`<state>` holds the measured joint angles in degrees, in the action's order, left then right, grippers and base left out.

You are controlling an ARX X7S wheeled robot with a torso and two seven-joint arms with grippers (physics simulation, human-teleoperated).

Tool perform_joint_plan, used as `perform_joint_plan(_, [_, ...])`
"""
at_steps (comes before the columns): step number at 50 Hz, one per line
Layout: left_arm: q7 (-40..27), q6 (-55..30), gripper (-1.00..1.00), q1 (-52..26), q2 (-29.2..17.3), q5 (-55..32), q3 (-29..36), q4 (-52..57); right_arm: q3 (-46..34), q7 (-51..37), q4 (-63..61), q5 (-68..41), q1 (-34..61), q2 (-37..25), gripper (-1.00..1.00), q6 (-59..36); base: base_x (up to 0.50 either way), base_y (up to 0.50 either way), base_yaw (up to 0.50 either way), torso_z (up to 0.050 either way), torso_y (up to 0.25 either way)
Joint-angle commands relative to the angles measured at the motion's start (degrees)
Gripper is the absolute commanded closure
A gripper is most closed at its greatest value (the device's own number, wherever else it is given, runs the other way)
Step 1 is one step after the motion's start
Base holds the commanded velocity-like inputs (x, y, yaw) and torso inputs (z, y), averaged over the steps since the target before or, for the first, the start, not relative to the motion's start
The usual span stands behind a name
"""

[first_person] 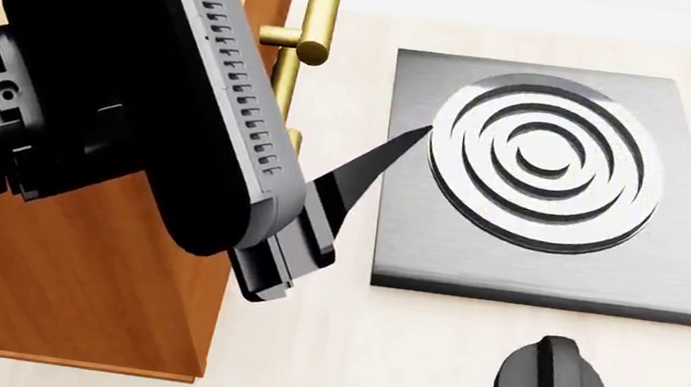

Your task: Pick the akita bowl on the wooden cabinet and place it on the plate.

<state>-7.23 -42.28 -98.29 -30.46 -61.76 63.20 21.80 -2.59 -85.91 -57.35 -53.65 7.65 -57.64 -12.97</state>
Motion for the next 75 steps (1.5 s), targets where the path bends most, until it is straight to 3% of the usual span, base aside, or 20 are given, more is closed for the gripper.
perform_joint_plan(1, [0.01, 0.08, -1.00, 0.16, -0.01, 0.02, -0.05, -0.04, 5.90, -0.44, -0.23, 0.37, -5.68, -0.82, 1.00, 2.68, 0.00, 0.00, 0.00, 0.000, 0.010])
perform_joint_plan(30, [0.07, 0.58, -1.00, 0.95, -0.08, 0.52, 0.10, -0.05, 20.84, 0.58, 2.27, -1.53, -17.60, -0.07, 1.00, 5.21, 0.00, 0.00, 0.00, 0.000, 0.000])
perform_joint_plan(45, [-0.09, 0.64, -1.00, 1.17, -0.91, 0.38, -0.19, 0.40, 26.74, 12.82, 4.68, -15.32, -20.10, 5.54, 1.00, 16.50, 0.00, 0.00, 0.00, 0.000, 0.001])
perform_joint_plan(59, [-0.23, 0.66, -1.00, 1.32, -1.04, 0.32, -0.30, 0.59, 32.19, 14.77, 6.26, -19.74, -23.58, 5.31, 1.00, 17.76, 0.00, 0.00, 0.00, 0.000, 0.000])
perform_joint_plan(75, [-0.15, 1.31, -1.00, 2.20, -1.29, 0.82, -0.19, 0.47, 31.57, 17.52, 13.35, -22.92, -22.52, 5.11, 1.00, 17.71, 0.00, 0.00, 0.00, 0.000, 0.001])
